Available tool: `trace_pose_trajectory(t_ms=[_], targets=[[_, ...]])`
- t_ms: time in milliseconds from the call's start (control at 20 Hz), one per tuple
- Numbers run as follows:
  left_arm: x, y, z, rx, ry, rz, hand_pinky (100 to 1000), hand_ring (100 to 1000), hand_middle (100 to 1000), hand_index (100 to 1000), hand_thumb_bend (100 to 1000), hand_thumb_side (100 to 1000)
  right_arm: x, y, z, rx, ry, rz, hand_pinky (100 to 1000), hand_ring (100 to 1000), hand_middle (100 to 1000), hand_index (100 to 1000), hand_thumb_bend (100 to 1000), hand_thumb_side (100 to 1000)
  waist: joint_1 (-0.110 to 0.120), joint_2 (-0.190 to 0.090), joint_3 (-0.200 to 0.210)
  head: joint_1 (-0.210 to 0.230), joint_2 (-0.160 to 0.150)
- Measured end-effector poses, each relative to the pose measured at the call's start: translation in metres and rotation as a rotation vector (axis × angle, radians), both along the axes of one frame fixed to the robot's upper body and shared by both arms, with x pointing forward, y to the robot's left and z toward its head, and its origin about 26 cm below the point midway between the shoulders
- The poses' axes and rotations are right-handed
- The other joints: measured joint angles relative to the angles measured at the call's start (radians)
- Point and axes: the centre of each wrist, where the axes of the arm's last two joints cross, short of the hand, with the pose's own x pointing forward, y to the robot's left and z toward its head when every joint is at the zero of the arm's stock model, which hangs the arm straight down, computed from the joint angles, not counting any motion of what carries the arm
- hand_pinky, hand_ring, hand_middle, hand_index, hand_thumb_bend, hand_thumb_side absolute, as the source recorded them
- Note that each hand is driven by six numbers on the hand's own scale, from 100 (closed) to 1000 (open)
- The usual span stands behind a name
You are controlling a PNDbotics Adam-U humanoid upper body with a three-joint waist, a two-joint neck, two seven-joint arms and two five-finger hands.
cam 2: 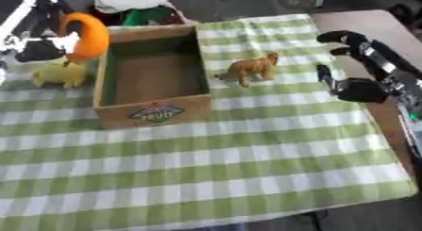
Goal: Pick up objects on the table and place them in the box.
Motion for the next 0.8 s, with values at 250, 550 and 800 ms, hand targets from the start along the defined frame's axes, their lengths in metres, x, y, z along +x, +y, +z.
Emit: trace_pose_trajectory(t_ms=[250, 550, 800], targets=[[0.022, -0.03, 0.001, 0.041, 0.07, -0.039, 644, 176, 324, 447, 100, 100, 0.002, 0.007, -0.001, -0.009, 0.012, 0.045, 883, 1000, 869, 876, 100, 208, 0.006, 0.007, -0.007, 0.003, 0.0], [0.039, -0.041, -0.027, 0.109, 0.199, -0.079, 653, 217, 376, 489, 100, 100, 0.002, 0.013, -0.003, -0.018, 0.033, 0.088, 883, 1000, 869, 869, 100, 209, 0.005, 0.009, -0.012, 0.009, 0.0], [0.047, -0.037, -0.047, 0.16, 0.265, -0.106, 686, 337, 503, 611, 446, 100, 0.003, 0.015, -0.005, -0.017, 0.04, 0.1, 883, 1000, 867, 868, 100, 210, 0.0, 0.015, -0.01, 0.008, 0.0]])
